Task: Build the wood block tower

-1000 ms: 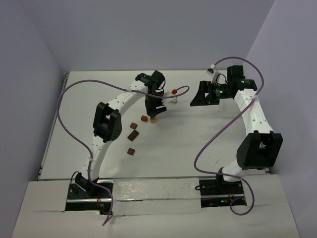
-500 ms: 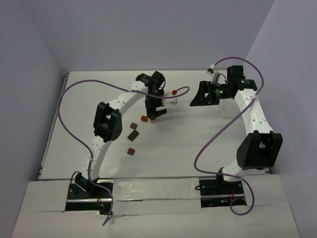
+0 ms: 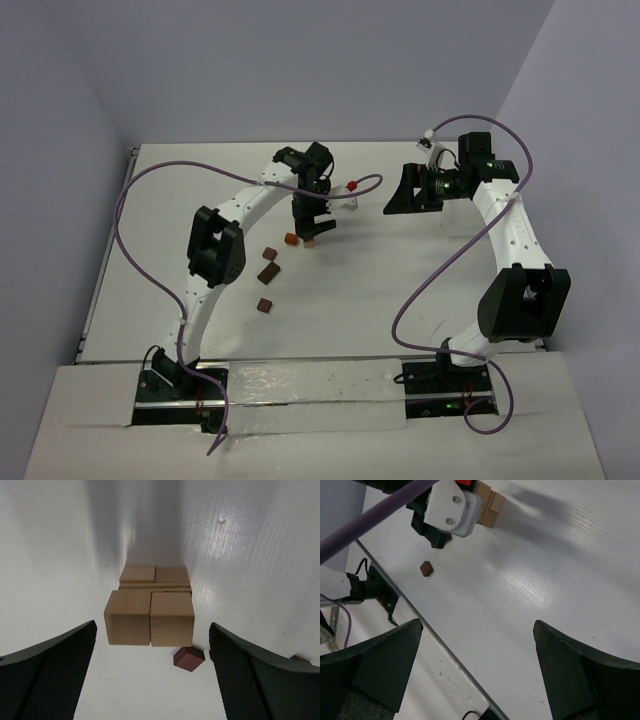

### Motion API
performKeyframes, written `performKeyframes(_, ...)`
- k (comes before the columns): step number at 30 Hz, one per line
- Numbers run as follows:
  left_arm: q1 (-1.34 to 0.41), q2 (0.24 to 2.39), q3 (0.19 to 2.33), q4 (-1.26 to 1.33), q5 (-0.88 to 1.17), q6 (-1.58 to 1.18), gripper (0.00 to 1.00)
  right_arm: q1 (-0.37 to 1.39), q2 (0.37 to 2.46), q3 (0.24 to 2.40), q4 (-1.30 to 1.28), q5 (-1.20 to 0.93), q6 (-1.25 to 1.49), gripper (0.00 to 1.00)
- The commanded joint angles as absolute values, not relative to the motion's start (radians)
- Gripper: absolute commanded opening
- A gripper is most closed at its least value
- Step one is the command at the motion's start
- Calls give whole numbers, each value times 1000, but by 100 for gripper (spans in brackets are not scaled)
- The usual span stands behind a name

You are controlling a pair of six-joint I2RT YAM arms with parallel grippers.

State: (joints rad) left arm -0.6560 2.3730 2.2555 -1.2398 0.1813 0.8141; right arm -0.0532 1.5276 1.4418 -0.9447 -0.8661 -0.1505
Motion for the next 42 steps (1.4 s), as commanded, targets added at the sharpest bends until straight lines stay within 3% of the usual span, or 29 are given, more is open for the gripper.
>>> performKeyframes(1, -666, 2268, 2267, -1261, 185, 819, 99, -60, 1521, 1491, -956, -895, -160, 100)
performKeyframes(14, -599, 2128, 2221, -1274, 176, 833, 99, -60, 1512, 1493, -952, -879, -160, 100)
performKeyframes(21, -510, 1810, 1900, -1039, 286, 773, 99, -57, 1433, 1449, -873, -813, -133, 100)
performKeyframes(26, -342, 1513, 1604, -671, 369, 542, 99, -28, 1358, 1392, -816, -762, -114, 100)
performKeyframes(28, -313, 1411, 1514, -526, 262, 335, 99, 48, 1333, 1385, -781, -687, -94, 100)
performKeyframes(34, -202, 1300, 1458, -541, 261, 184, 99, 380, 1322, 1387, -753, -424, -104, 100)
performKeyframes(42, 141, 1144, 1312, -506, 535, -81, 99, 796, 1594, 1488, -716, -294, 45, 99)
